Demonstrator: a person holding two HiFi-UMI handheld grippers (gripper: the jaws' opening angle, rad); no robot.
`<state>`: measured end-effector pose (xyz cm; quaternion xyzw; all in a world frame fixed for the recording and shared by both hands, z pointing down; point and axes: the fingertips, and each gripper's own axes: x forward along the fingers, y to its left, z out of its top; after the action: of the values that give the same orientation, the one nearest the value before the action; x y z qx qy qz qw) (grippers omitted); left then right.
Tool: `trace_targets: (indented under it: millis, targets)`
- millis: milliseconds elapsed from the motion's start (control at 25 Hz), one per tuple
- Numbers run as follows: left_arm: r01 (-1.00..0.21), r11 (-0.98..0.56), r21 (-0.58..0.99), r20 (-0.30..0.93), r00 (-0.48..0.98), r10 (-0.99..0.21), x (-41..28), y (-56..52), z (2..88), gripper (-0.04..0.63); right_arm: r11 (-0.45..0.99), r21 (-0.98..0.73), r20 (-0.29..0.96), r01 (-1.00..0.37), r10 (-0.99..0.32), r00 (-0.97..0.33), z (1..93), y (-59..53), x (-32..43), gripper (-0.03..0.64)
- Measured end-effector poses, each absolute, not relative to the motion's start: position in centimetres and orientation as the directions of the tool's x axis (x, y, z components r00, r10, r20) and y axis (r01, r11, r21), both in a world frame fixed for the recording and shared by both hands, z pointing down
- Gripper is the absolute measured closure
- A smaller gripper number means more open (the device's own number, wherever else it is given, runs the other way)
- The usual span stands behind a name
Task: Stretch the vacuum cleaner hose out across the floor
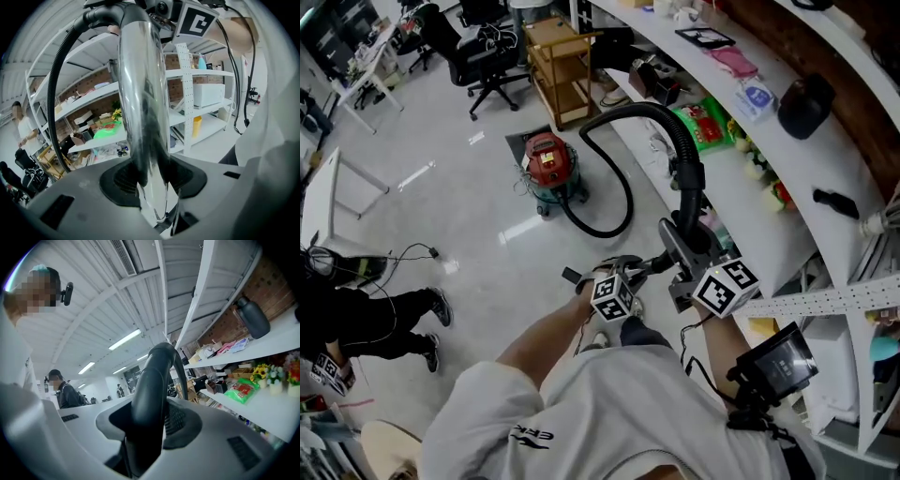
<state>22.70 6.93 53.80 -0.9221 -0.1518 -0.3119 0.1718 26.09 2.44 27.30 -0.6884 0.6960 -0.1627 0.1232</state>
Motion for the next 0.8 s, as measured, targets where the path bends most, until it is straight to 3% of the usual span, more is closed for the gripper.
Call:
trace_targets:
  millis: [440, 800]
  targets:
    - [0.514, -0.829, -0.219, 0.629, 0.724, 0.283, 18.2, 13.4, 54.6, 0.442, -0.167, -0.403, 0.078, -0.9, -0.986, 0.148, 28.2, 9.5, 22.6, 0.471]
    - [0.561, -0.801, -0.208, 0.63, 0.704, 0.329, 17.4, 20.4, 55.3, 0.442, -0.227, -0.406, 0.083, -0.885, -0.974, 0.212, 29.0, 16.5, 22.0, 0.474]
